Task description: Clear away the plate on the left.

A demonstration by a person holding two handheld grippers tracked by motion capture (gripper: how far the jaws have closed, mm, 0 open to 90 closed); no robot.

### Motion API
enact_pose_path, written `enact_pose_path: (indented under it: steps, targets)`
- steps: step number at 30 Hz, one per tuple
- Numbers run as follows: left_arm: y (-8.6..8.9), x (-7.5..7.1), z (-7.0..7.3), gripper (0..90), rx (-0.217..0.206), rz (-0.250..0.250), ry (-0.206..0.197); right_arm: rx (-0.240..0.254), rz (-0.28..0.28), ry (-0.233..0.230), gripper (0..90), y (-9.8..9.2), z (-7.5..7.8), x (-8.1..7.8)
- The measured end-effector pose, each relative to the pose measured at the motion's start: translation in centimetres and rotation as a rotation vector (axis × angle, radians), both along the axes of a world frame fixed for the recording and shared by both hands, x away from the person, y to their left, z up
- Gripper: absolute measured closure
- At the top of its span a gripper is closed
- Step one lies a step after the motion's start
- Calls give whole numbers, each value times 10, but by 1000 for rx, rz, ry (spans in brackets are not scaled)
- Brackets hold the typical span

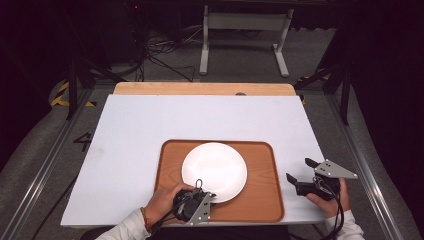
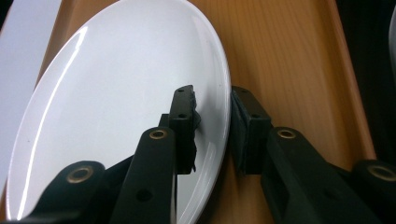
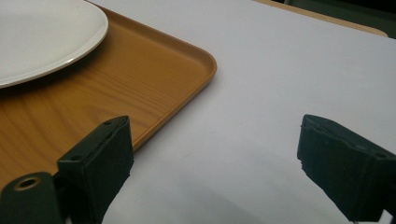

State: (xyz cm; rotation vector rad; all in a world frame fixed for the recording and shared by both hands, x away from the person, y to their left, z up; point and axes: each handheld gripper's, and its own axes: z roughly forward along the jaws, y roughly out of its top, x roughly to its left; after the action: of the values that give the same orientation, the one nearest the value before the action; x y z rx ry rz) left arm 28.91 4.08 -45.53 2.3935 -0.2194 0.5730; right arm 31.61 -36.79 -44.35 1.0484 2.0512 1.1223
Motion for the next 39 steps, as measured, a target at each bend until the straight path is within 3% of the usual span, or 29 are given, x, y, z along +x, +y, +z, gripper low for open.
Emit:
enact_pose_path:
  steps: [3, 10, 11, 17, 22, 24, 26, 28, 35, 39]
  targets:
    - [3, 0, 3, 710, -37, -22, 33, -2, 1, 0, 111, 0, 0, 0]
    - [9, 0, 8, 688, -77, -2, 59, 0, 16, 7, 109, 2, 1, -1]
    - [9, 1, 8, 670, -87, -8, 79, 2, 20, 6, 109, 3, 1, -1]
    - [8, -1, 9, 616, -98, 6, 75, 2, 14, 8, 109, 1, 0, -1]
    - [12, 0, 13, 535, -138, 14, 72, 4, 12, 3, 109, 0, 1, -1]
    - [13, 1, 15, 484, -146, 33, 65, 3, 13, 2, 109, 0, 1, -1]
    - [16, 3, 16, 419, -161, 47, 84, 0, 11, 2, 109, 1, 1, -1]
    - [18, 5, 18, 382, -163, 68, 69, -2, 11, 3, 109, 1, 0, -1]
    - [28, 14, 23, 283, -179, 117, 60, -6, 12, 4, 109, 2, 0, 0]
    - [35, 20, 26, 246, -199, 130, 76, -3, 11, 4, 111, 2, 0, 0]
